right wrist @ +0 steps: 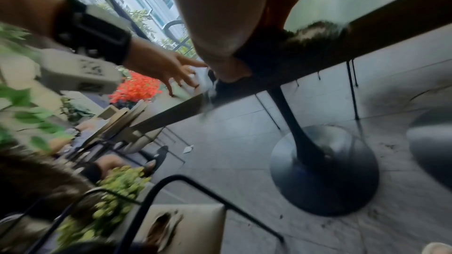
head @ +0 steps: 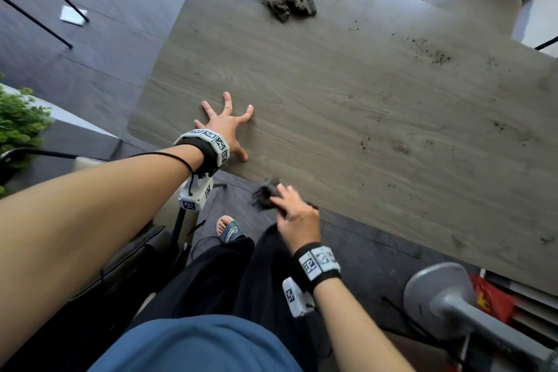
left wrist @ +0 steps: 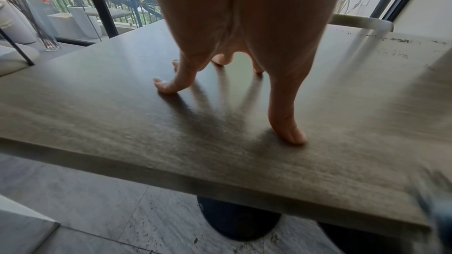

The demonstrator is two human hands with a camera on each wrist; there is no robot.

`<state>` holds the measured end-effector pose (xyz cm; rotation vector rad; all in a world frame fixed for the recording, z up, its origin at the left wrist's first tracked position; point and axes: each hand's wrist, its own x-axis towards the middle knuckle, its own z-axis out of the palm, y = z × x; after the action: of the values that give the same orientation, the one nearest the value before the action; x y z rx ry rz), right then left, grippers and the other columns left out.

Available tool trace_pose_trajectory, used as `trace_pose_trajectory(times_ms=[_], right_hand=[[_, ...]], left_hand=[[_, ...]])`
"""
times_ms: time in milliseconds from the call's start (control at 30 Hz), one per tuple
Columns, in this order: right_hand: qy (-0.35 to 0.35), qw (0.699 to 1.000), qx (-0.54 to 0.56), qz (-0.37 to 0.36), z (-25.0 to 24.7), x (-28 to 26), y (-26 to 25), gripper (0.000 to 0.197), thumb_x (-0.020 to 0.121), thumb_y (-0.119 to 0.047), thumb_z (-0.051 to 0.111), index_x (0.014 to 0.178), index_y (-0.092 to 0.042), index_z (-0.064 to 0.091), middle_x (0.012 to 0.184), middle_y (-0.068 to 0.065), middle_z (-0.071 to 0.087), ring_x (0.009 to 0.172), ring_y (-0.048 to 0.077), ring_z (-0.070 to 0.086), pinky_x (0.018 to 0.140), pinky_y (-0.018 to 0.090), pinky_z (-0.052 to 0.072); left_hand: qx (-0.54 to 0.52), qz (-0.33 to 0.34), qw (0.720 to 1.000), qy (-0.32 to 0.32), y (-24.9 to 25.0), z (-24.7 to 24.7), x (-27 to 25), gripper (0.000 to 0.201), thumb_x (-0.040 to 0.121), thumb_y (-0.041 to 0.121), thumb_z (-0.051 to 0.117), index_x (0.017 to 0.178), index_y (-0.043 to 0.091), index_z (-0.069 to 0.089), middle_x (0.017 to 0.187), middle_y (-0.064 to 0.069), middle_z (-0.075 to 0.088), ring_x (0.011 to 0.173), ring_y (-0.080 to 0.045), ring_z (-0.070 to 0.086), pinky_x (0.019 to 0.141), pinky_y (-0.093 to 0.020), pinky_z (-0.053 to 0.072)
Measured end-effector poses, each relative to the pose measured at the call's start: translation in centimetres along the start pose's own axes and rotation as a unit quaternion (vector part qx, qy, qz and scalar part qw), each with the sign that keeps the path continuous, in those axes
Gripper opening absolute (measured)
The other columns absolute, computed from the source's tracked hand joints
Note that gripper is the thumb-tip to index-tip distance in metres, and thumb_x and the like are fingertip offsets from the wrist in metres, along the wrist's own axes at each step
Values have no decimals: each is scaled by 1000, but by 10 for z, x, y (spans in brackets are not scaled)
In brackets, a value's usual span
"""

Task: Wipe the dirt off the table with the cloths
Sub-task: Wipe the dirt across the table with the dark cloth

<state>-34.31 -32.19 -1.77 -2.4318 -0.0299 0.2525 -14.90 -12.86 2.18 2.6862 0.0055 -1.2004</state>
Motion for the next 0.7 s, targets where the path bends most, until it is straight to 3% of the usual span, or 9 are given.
trace_pose_trajectory(times_ms=[133, 233, 367, 500, 567, 700], right_hand=[[-77, 994, 66, -35, 7, -21, -11, 38, 71, -7, 63, 103, -22, 76, 122, 0, 67, 116, 18, 62, 96, 38, 51], [-2, 995, 84, -47, -13, 0, -6, 44, 68, 4, 67, 104, -19, 76, 122, 2, 67, 117, 19, 62, 102, 33, 47], [108, 993, 47, -4, -63, 70, 18, 48, 68, 4, 64, 109, -18, 74, 124, 5, 66, 119, 17, 60, 106, 31, 43], [99, 992, -19, 79, -97, 119, 57, 48, 74, 0, 61, 114, -22, 72, 130, 4, 62, 123, 19, 57, 109, 29, 39], [94, 988, -21, 117, -92, 115, 63, 47, 76, -3, 60, 116, -26, 71, 134, 2, 59, 126, 19, 55, 109, 28, 38], [135, 982, -12, 133, -63, 68, 38, 45, 75, -5, 63, 112, -29, 73, 132, -1, 61, 123, 18, 57, 100, 35, 48]], left_hand=[[0, -3, 1000, -5, 1, -2, -1, 123, 66, 40, 92, 155, 54, 9, 163, -1, -31, 143, -58, -21, 107, -81, 12], [1, -3, 1000, -6, 2, -3, -1, 123, 66, 40, 92, 155, 54, 9, 163, -1, -31, 143, -58, -21, 107, -82, 13], [-7, -1, 1000, -5, 1, -2, -1, 123, 66, 40, 92, 155, 55, 10, 163, -1, -31, 143, -58, -22, 107, -81, 12], [-9, -2, 1000, -1, 1, -1, -2, 122, 66, 40, 92, 154, 55, 10, 163, -1, -30, 143, -58, -21, 107, -81, 13], [-8, -3, 1000, 0, -1, -1, -1, 122, 66, 40, 92, 154, 55, 10, 163, -1, -30, 143, -58, -21, 108, -81, 13], [-7, 0, 1000, 3, -2, 2, 4, 122, 65, 41, 92, 154, 56, 10, 163, -1, -30, 143, -59, -22, 107, -82, 13]])
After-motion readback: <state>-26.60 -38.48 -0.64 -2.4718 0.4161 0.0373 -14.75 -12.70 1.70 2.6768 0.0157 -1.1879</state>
